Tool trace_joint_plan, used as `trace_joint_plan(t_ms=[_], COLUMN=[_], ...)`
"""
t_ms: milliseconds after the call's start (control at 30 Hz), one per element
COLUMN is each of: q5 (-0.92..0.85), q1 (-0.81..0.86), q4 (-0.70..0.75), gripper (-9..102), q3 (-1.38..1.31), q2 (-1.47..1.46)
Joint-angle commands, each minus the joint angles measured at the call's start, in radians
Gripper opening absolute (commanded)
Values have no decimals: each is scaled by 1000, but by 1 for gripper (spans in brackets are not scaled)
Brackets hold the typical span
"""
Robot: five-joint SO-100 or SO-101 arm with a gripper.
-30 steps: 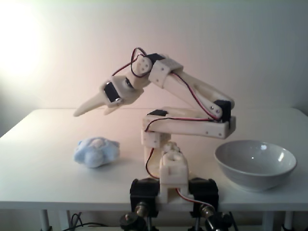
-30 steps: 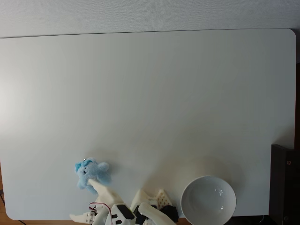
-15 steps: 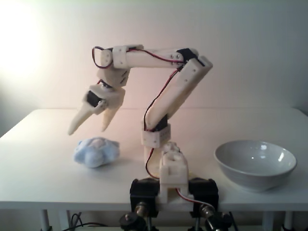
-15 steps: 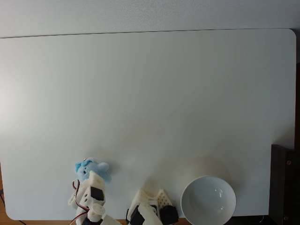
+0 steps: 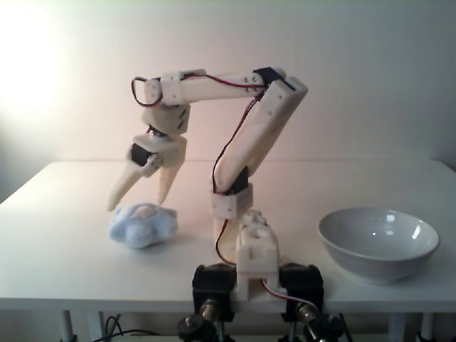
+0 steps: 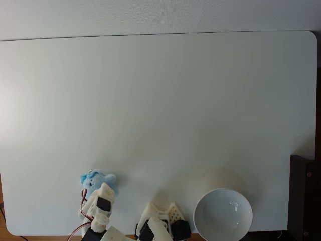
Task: Grasp a skyblue doll and put it into the bowl.
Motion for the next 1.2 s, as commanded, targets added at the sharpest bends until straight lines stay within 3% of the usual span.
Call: trace_joint_plan(t_ms=[0,133,433,800,1033,1167], q5=[-26,-44,-28,-43,-41,-43], q1=[37,58,120,120,109,118], q4=[55,66,31,-175,-184,-179], gripper=[54,60,83,84,83,76], q3=[-34,-20,29,44,40,40], q2=[0,0,-17,-305,-357,-359])
